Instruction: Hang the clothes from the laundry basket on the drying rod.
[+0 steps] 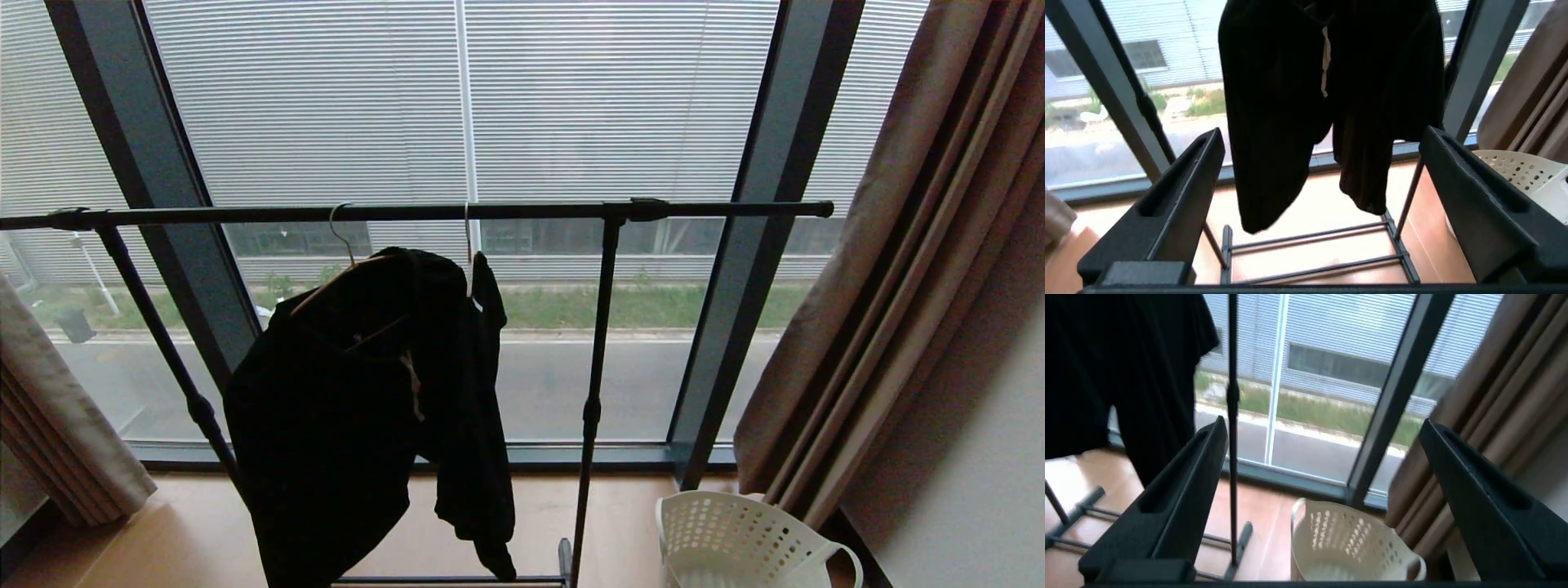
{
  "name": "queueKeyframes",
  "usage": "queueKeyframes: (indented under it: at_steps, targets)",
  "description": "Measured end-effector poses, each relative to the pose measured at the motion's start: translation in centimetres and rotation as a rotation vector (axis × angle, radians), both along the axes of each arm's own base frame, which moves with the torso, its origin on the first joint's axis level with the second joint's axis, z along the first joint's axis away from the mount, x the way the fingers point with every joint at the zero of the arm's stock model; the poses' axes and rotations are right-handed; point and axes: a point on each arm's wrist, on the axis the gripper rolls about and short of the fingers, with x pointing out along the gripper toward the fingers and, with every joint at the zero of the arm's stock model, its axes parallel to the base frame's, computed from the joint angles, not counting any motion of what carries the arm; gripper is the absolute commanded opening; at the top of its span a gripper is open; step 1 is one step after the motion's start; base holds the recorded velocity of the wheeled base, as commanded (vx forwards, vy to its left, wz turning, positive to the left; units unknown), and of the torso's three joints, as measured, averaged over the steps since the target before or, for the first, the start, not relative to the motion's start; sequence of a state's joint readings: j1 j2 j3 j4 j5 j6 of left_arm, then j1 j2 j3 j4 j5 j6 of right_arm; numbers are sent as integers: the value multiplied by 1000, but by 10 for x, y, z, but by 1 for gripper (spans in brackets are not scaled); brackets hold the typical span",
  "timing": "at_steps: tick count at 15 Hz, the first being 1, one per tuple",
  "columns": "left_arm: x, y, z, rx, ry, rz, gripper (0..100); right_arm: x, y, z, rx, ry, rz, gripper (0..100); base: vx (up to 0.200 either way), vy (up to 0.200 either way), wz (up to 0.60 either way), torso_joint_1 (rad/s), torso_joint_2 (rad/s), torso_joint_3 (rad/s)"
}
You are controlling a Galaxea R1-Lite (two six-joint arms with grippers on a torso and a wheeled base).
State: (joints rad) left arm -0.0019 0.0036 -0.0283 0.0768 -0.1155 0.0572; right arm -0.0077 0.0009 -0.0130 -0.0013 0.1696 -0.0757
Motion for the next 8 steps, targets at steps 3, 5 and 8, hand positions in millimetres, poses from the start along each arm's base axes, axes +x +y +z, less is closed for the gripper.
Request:
queueKeyframes:
  at_steps: [3, 5, 8]
  targets:
    - [0, 0, 0, -20, -2, 23, 100, 1, 0, -3, 7, 7, -8, 100, 0, 0, 0, 0, 0, 0]
    - [0, 0, 0, -21, -2, 23, 100, 1, 0, -3, 4, 6, -9, 100, 0, 0, 0, 0, 0, 0]
    - [0, 0, 0, -21, -3, 23, 100, 1, 0, -3, 2, 7, -9, 100, 0, 0, 0, 0, 0, 0]
